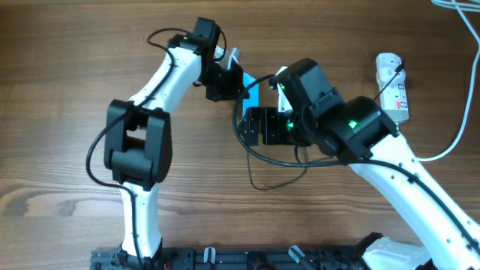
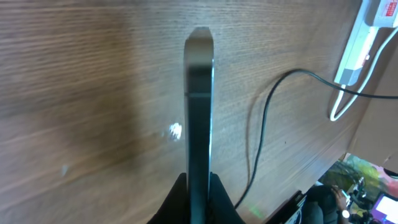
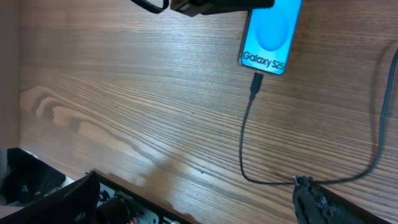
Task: Plug charger to phone and switch on socket
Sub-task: 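Lower the plugged phone to the table with the left gripper, then release the phone and raise both grippers away from it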
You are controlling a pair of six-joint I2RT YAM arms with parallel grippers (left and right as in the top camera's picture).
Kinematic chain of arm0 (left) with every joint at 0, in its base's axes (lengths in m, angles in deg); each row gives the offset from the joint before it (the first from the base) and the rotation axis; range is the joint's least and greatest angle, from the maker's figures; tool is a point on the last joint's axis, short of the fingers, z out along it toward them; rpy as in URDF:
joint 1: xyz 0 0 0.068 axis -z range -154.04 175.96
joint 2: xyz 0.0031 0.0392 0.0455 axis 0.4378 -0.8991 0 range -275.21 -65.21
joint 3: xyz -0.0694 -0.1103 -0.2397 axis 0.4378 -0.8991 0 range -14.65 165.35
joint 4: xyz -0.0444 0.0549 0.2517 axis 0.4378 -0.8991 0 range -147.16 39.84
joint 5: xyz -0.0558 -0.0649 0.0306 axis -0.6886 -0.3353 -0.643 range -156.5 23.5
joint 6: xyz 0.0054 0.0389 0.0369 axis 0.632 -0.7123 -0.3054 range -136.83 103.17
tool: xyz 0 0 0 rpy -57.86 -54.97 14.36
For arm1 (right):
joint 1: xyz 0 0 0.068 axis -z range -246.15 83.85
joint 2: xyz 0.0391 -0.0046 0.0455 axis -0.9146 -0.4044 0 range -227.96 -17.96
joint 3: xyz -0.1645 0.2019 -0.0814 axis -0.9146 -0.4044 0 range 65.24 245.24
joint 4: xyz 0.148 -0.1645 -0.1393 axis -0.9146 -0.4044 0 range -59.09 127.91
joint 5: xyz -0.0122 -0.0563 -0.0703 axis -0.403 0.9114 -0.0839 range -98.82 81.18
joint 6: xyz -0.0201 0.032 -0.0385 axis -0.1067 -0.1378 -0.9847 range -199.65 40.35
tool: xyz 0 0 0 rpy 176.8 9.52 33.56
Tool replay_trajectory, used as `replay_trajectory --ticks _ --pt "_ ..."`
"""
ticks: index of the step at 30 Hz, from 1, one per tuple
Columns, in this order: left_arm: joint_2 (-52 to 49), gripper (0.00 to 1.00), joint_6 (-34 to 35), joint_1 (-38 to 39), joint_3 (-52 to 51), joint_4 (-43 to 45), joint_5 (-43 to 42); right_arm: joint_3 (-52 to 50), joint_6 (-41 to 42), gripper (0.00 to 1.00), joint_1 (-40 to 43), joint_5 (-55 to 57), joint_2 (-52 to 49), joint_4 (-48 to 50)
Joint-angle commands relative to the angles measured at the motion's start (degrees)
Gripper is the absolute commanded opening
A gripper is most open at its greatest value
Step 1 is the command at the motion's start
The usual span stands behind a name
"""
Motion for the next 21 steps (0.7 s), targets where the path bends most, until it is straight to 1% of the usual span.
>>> replay_trajectory --ticks 1,2,7,10,14,16,17,19,20,21 --pt "-1.7 0.04 1.7 1.0 0.0 1.2 -2.8 1.0 1.9 1.0 0.1 1.3 -2.8 0.2" --pt "-2.3 0.04 1.7 1.4 0.0 1.6 -2.8 1.0 3.7 1.0 0.1 1.3 -3.3 0.5" --pt "-4.3 0.05 1.8 3.4 0.0 4.7 -2.0 1.0 3.9 1.0 0.1 1.3 -4.6 0.8" --pt "-4.4 0.09 1.8 3.4 0.0 6.0 -1.9 1.0 3.9 1.0 0.1 1.3 -4.6 0.8" --pt "-4.5 0.08 1.8 3.9 0.0 6.3 1.8 1.0 4.0 1.0 0.2 1.3 -4.6 0.8" --pt "-4.5 0.1 1.8 4.6 0.0 6.3 2.5 1.0 4.6 1.0 0.2 1.3 -4.6 0.8" --pt "-4.5 0.11 1.8 5.0 0.0 6.3 3.3 1.0 4.5 1.0 0.2 1.3 -4.6 0.8" --pt "-4.5 0.19 1.8 5.8 0.0 5.6 5.7 1.0 4.6 1.0 0.2 1.4 -4.6 0.6" --pt "-4.5 0.22 1.8 5.9 0.0 5.4 6.2 1.0 4.5 1.0 0.2 1.4 -4.6 0.5" --pt "-4.5 0.22 1.8 6.0 0.0 5.1 6.3 1.0 4.5 0.99 0.2 1.4 -4.6 0.5"
